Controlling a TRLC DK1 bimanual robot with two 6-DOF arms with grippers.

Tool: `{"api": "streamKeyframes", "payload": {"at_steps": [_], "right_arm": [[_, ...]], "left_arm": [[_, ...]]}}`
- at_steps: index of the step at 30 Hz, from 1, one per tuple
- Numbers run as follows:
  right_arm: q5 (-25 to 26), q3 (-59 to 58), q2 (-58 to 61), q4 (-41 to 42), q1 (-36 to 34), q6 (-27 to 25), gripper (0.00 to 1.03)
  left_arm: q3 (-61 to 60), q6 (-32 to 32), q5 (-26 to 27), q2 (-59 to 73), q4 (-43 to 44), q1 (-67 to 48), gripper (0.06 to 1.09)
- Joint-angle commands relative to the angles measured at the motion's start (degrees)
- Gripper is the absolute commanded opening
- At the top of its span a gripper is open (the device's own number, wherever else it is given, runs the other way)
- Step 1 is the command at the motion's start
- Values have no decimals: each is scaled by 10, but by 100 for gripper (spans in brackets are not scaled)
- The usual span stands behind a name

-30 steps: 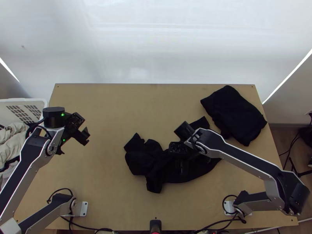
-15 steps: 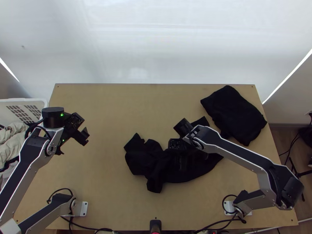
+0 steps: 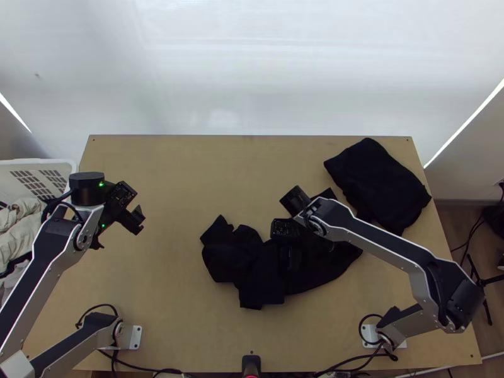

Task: Fold the t-shirt

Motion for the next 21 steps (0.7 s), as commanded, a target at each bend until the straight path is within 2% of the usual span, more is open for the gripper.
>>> {"api": "streamKeyframes", "payload": {"at_steps": [1,10,14,15,19,21], "right_arm": [[0,3,13,6,-8,-3,54],[-2,-1,28,17,-5,0,52],[-5,0,24,18,-4,1,8],[-4,0,23,18,-5,6,3],[-8,-11,-10,2,-23,30,3],[-27,-8,-47,0,-37,53,3]], "left_arm": [[0,-1,0,4,3,0,104],[5,1,-1,7,3,0,104],[6,1,-1,9,3,0,104],[6,2,-1,9,3,1,104],[4,2,-1,9,3,3,104],[1,1,-1,7,4,4,104]]}}
